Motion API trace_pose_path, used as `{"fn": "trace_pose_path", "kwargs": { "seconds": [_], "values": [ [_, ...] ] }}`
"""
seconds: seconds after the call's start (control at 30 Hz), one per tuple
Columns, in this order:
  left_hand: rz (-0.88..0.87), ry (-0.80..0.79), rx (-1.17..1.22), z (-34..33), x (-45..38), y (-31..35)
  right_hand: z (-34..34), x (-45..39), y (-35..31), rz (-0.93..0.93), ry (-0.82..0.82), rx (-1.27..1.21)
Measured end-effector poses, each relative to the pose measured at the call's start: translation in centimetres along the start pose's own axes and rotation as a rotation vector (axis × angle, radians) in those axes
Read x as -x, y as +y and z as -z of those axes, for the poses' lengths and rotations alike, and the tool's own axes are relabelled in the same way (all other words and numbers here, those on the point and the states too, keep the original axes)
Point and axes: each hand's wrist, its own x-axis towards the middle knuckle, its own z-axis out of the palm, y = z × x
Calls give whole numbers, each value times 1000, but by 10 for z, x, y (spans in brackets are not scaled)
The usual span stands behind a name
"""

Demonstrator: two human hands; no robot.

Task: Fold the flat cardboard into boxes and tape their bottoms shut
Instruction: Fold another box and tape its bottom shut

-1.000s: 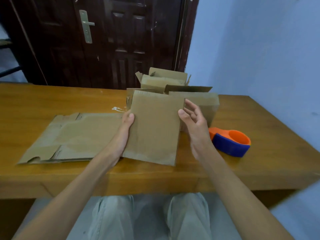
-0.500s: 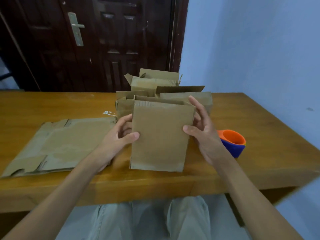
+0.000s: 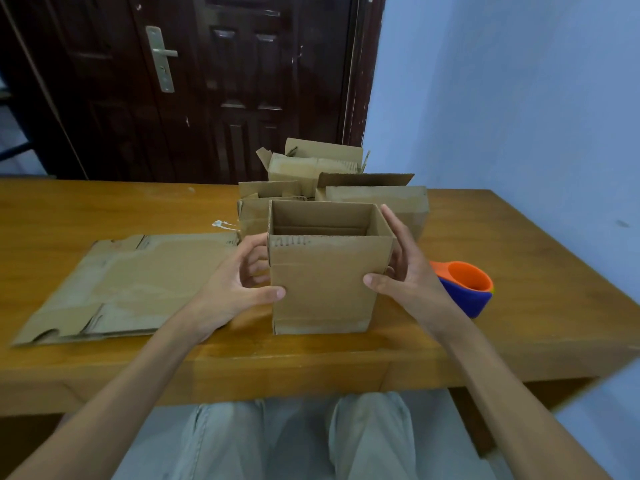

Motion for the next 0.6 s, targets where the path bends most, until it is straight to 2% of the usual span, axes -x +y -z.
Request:
{"fn": "trace_pose_path", "kwargs": {
  "seconds": [0.13, 0.23, 0.3, 0.4, 0.43, 0.6],
  "values": [
    [18, 33, 59, 0, -1, 3, 1, 1, -2, -6, 36, 5],
    [58, 115, 130, 2, -3, 16, 5, 2, -9, 111, 102, 84],
    [112, 142, 158, 6, -3, 27, 9, 2, -14, 213, 105, 293],
    [214, 112, 197, 12, -2, 42, 9, -2, -11, 394, 55, 863],
    [237, 105, 190, 13, -2, 47, 8, -4, -9, 443, 34, 978],
    [354, 69, 208, 14, -2, 58, 5, -11, -1, 550, -55, 1103]
  ]
}}
